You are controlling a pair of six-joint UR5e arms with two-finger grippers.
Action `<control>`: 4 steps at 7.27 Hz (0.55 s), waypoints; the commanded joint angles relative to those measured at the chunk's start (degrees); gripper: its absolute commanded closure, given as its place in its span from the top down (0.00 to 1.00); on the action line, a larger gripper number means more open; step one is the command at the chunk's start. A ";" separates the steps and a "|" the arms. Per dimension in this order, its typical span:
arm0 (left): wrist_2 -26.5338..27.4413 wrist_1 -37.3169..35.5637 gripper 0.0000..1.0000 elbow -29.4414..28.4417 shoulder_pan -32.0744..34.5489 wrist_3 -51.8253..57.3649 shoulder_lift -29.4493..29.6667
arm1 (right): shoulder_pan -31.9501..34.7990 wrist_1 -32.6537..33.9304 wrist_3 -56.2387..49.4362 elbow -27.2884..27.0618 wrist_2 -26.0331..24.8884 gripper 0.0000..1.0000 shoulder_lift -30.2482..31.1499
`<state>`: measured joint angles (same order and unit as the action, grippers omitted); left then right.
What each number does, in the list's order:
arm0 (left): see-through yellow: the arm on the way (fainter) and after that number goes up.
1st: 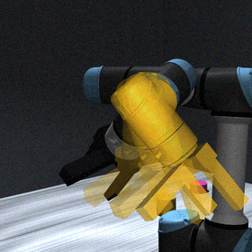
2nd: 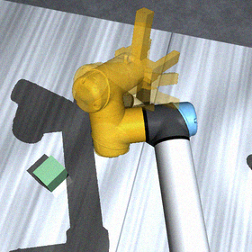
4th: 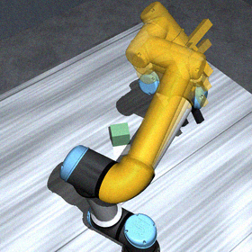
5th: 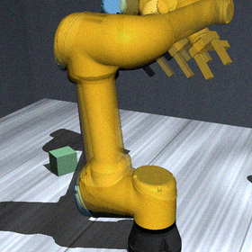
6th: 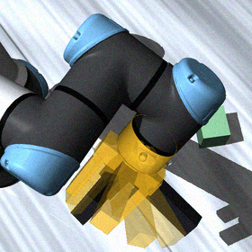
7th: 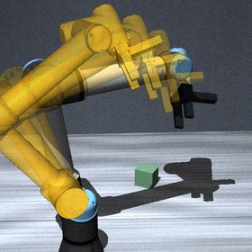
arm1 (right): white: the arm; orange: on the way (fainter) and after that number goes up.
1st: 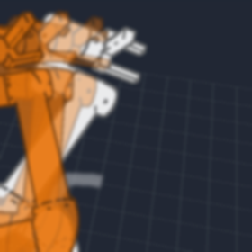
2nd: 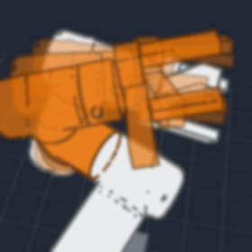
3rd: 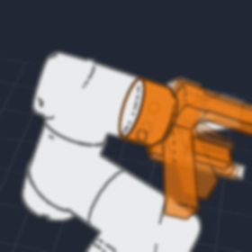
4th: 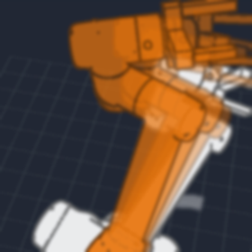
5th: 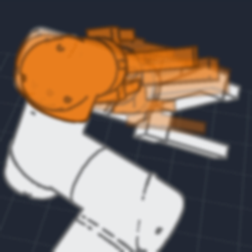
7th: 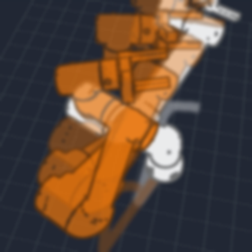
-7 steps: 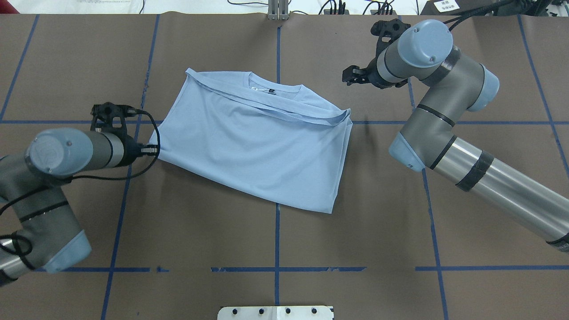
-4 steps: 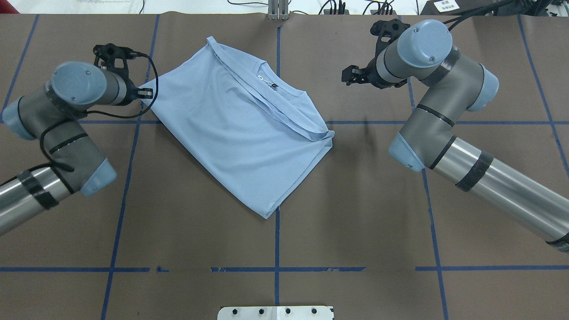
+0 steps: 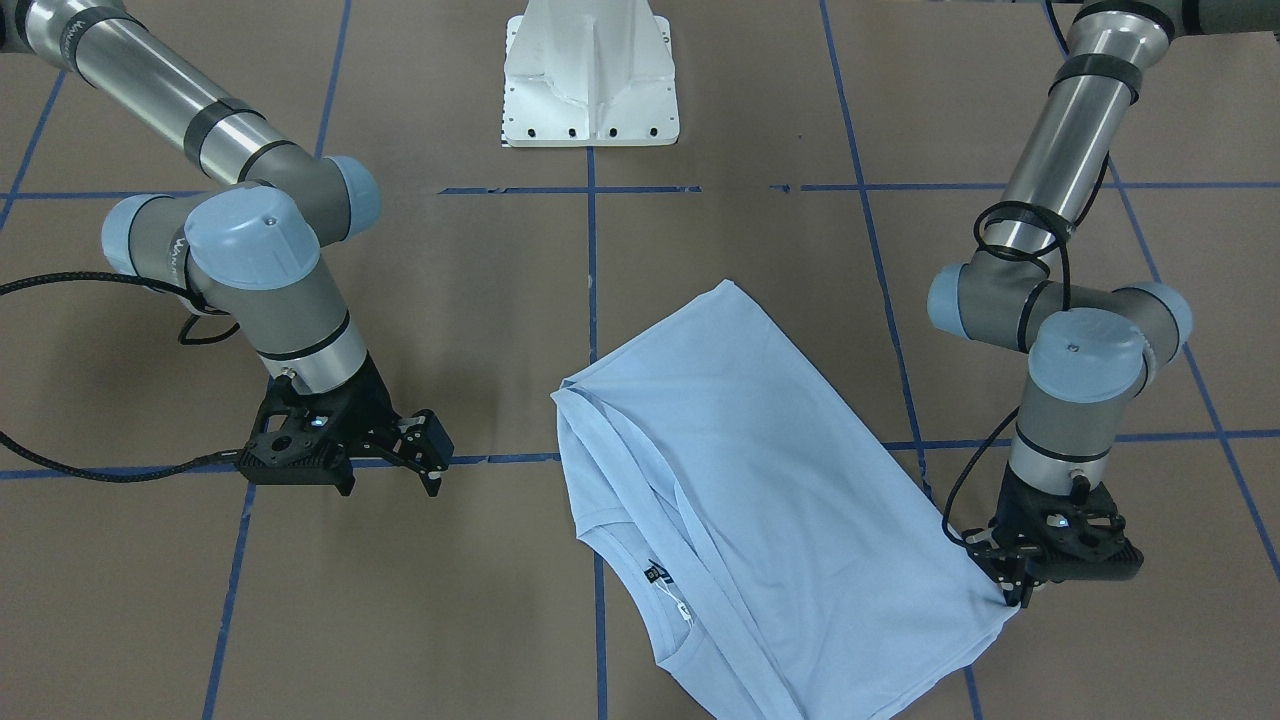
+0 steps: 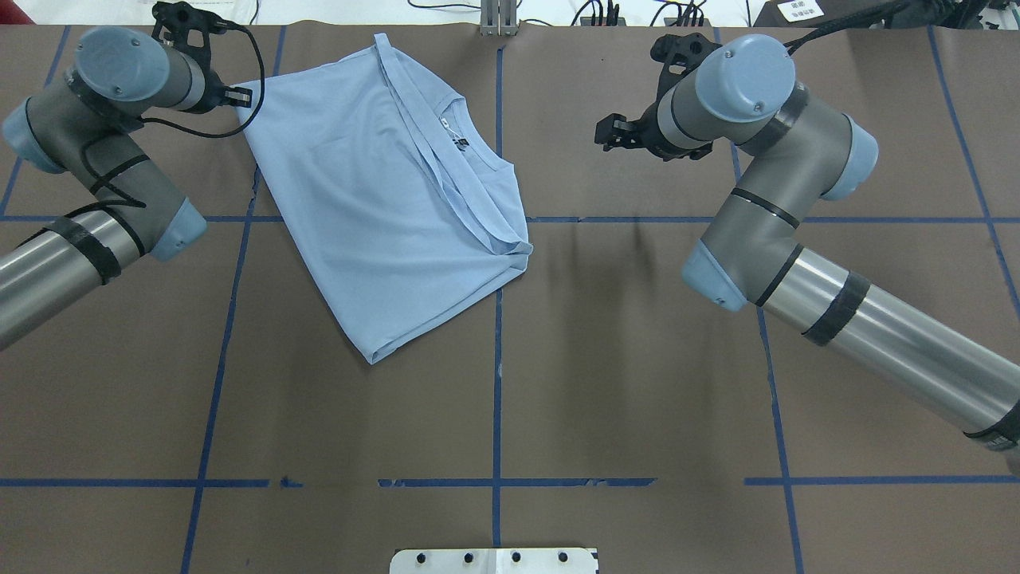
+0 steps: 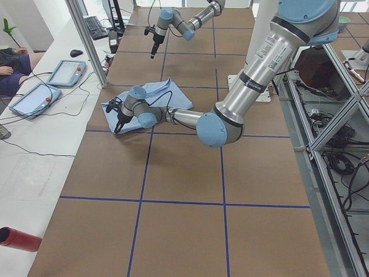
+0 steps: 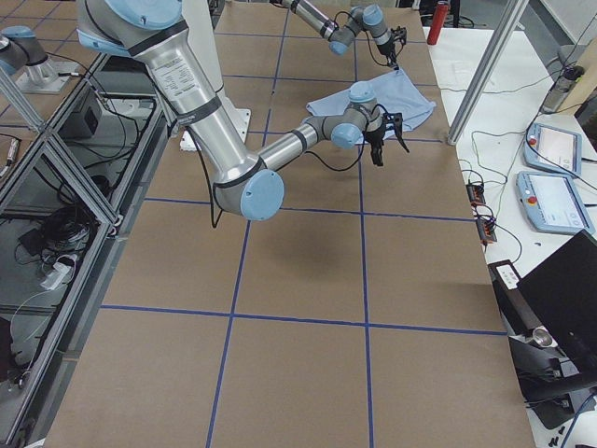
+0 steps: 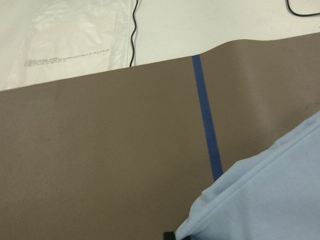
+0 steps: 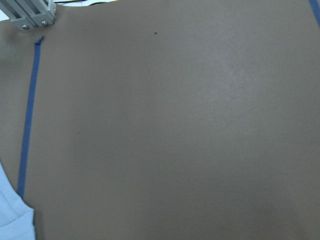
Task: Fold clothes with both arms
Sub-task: 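Drag the folded shirt with the left gripper away from the robot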
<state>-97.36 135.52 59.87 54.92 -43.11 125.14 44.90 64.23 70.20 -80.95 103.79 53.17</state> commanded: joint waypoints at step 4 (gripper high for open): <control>-6.53 3.87 1.00 9.04 -0.43 -1.53 -5.34 | -8.15 0.29 23.12 14.04 -9.03 0.73 -15.44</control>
<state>-103.68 139.31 68.47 54.69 -43.80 120.07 38.49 64.63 89.13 -70.65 97.00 41.06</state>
